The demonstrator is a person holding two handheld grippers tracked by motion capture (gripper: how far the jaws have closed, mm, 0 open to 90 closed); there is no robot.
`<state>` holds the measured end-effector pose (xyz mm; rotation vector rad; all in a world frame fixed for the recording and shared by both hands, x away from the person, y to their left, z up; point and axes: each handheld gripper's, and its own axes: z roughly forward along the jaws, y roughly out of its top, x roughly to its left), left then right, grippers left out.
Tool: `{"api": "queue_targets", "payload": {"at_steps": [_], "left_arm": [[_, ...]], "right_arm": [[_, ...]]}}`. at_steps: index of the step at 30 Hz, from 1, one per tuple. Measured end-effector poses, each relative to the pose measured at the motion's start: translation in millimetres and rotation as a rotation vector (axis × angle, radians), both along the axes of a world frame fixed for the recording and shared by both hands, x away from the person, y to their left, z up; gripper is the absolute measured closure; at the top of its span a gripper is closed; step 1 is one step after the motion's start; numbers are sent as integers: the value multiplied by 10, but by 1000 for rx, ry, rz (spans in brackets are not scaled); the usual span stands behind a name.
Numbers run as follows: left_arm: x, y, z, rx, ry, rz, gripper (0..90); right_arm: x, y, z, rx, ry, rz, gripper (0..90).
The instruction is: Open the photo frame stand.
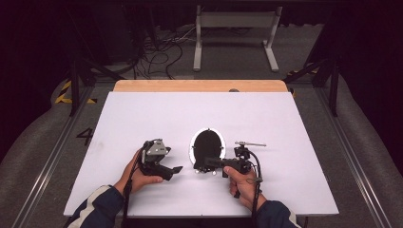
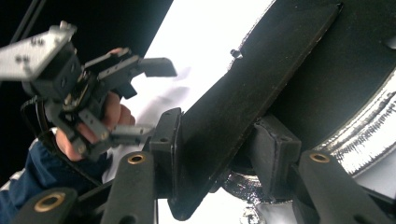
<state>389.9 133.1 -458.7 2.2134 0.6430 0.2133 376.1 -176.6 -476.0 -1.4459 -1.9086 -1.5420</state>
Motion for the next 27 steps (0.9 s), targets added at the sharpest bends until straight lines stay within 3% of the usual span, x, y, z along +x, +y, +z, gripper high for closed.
{"api": "queue_targets", "payload": {"at_steps": [1, 7, 9, 10, 12, 18, 21, 26, 27], "left_arm": [[81, -32, 2, -27, 33, 7, 151], [244, -84, -2, -68, 80, 0, 148], [311, -92, -14, -101, 123, 6, 150], [325, -104, -21, -99, 129, 9, 150], [365, -150, -54, -101, 180, -5, 144], [394, -269, -63, -112, 173, -30, 140], [390, -310, -62, -101, 166, -19, 151], [407, -282, -70, -158, 203, -25, 149], [424, -272, -69, -160, 192, -39, 149]], "right_arm": [[-9, 12, 23, -17, -28, 10, 586], [-10, 22, 48, -37, -67, 34, 601], [-11, 27, 59, -48, -88, 47, 605], [-16, 30, 66, -54, -101, 53, 609], [-21, 34, 75, -65, -124, 62, 615], [-40, 38, 96, -85, -174, 91, 624], [-59, 40, 110, -107, -212, 108, 627], [-94, 49, 140, -142, -269, 133, 628], [-94, 52, 142, -145, -279, 136, 629]]}}
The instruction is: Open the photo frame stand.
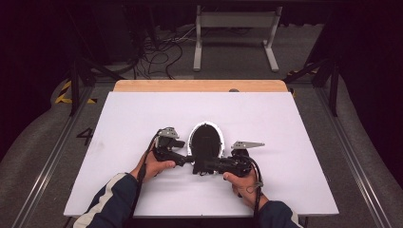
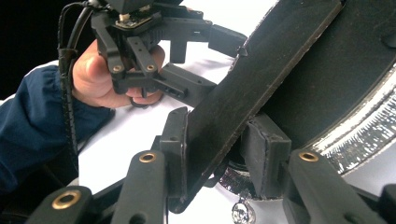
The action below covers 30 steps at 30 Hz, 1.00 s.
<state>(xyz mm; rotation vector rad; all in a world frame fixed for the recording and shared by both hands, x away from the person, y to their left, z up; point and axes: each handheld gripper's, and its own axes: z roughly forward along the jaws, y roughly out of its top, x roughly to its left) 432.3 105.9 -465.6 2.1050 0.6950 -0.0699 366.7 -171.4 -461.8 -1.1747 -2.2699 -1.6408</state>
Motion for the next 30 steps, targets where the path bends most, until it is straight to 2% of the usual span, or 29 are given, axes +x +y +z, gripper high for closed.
{"api": "queue_targets", "payload": {"at_steps": [5, 10, 11, 14, 18, 20, 23, 30], "left_arm": [[34, 8, 20, -60, 12, 7, 166], [49, 16, 30, -96, 1, -2, 245], [49, 16, 30, -96, 1, -2, 245], [67, 21, 30, -133, 12, 12, 241], [69, 25, 36, -137, 3, 10, 247], [75, 32, 45, -131, -21, -2, 247], [70, 35, 70, -143, -22, 13, 257], [50, 99, 134, -182, -52, 18, 385]], "right_arm": [[-8, 8, 13, -15, -26, 19, 629], [-6, -2, 15, -17, -41, 38, 630], [-6, -2, 15, -17, -41, 38, 630], [-5, -3, 24, -20, -46, 49, 630], [-9, 0, 35, -31, -57, 57, 630], [-10, 2, 39, -32, -57, 59, 630], [-17, 6, 53, -39, -59, 64, 631], [-45, -5, 69, -69, -72, 73, 631]]}}
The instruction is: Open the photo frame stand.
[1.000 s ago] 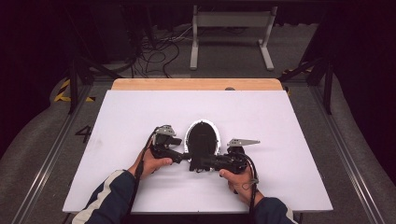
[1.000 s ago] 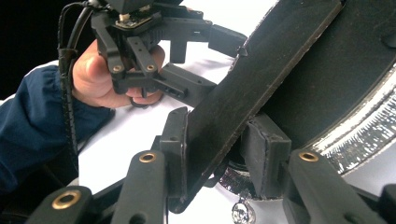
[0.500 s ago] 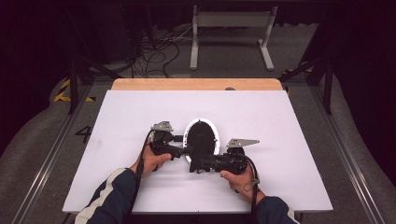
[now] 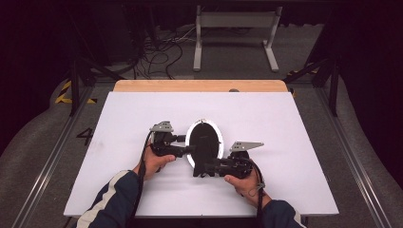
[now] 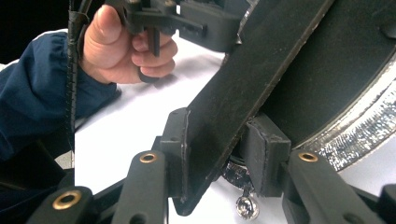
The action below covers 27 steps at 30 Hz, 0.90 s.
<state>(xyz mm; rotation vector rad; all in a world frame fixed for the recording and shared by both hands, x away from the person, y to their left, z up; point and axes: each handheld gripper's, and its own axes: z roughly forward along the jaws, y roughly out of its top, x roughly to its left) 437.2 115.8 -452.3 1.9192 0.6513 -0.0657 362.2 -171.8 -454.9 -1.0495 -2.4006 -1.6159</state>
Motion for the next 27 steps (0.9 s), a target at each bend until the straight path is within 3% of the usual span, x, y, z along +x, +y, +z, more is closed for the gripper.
{"api": "queue_targets", "payload": {"at_steps": [5, 12, 18, 21, 27], "left_arm": [[-31, 65, 49, -21, -47, -14, 595], [-86, 73, 110, -38, -87, -35, 636], [-201, 44, 226, -33, -173, -68, 670], [-258, 35, 260, -31, -195, -80, 680], [-295, 3, 214, -20, -171, -128, 637]], "right_arm": [[-4, -16, -23, -27, 15, -10, 630], [-20, -20, -11, -37, 3, -1, 644], [-14, -41, 67, -12, -21, -18, 649], [-16, -52, 99, -7, -30, -23, 658], [-31, -33, 118, -12, -44, -18, 664]]}}
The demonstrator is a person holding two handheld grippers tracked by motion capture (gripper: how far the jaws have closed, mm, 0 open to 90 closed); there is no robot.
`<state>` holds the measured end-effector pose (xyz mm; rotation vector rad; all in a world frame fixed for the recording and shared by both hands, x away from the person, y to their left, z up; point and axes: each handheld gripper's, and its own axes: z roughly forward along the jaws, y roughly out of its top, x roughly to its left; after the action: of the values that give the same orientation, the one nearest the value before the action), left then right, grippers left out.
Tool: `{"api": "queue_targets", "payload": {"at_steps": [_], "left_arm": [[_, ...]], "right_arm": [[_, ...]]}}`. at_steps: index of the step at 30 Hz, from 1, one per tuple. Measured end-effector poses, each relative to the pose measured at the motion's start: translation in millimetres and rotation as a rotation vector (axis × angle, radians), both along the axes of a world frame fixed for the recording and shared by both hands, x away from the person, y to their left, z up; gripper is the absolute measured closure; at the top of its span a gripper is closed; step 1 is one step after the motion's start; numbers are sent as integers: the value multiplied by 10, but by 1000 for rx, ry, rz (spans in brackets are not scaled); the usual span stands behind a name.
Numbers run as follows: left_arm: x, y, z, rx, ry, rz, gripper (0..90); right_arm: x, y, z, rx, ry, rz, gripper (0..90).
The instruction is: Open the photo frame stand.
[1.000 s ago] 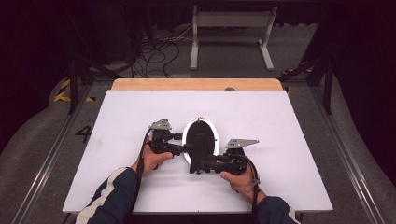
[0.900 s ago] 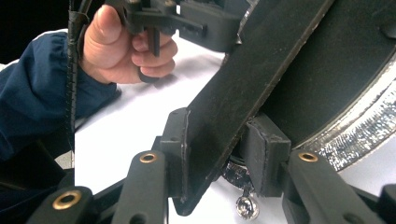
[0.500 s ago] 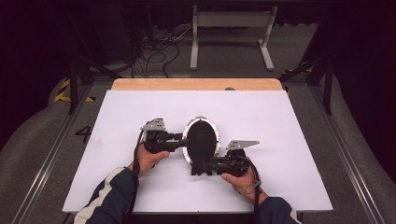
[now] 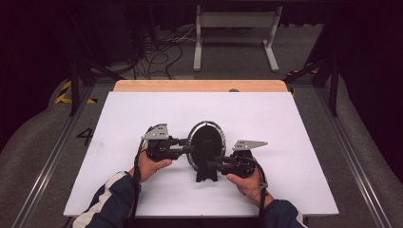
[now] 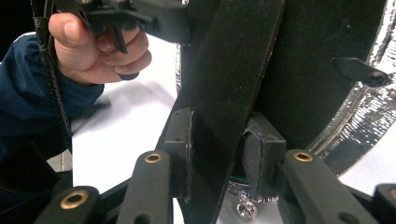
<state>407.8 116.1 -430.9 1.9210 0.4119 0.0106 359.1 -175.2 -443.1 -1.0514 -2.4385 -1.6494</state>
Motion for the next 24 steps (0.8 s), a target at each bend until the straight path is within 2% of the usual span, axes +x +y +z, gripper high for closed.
{"api": "queue_targets", "payload": {"at_steps": [2, 3, 6, 8, 12, 13, 18, 19, 20, 21, 24], "left_arm": [[5, -35, -29, 22, -9, -4, 632], [3, -48, -38, 23, -1, -8, 632], [-4, -64, -31, 29, -10, -13, 630], [-22, -75, -8, 41, -34, -9, 631], [-96, -110, 86, 60, -127, 20, 658], [-96, -110, 86, 60, -127, 20, 674], [-154, -128, 140, 76, -206, 67, 700], [-162, -124, 159, 86, -238, 87, 726], [-162, -124, 159, 86, -238, 87, 739], [-160, -107, 164, 96, -256, 102, 743], [-157, -91, 149, 89, -249, 94, 743]], "right_arm": [[-13, 19, -1, -7, -15, 4, 678], [-19, 26, -1, -9, -19, 5, 680], [-31, 35, 5, -17, -27, 7, 680], [-25, 28, 2, -7, -22, 5, 679], [-21, -2, 36, 8, -28, -1, 680], [-21, -2, 36, 8, -28, -1, 680], [-31, -6, 87, 5, -50, -12, 683], [-36, 0, 103, 2, -59, -13, 683], [-39, 3, 107, -3, -64, -11, 682], [-45, 13, 110, -6, -64, -11, 679], [-46, 34, 100, -22, -69, -16, 683]]}}
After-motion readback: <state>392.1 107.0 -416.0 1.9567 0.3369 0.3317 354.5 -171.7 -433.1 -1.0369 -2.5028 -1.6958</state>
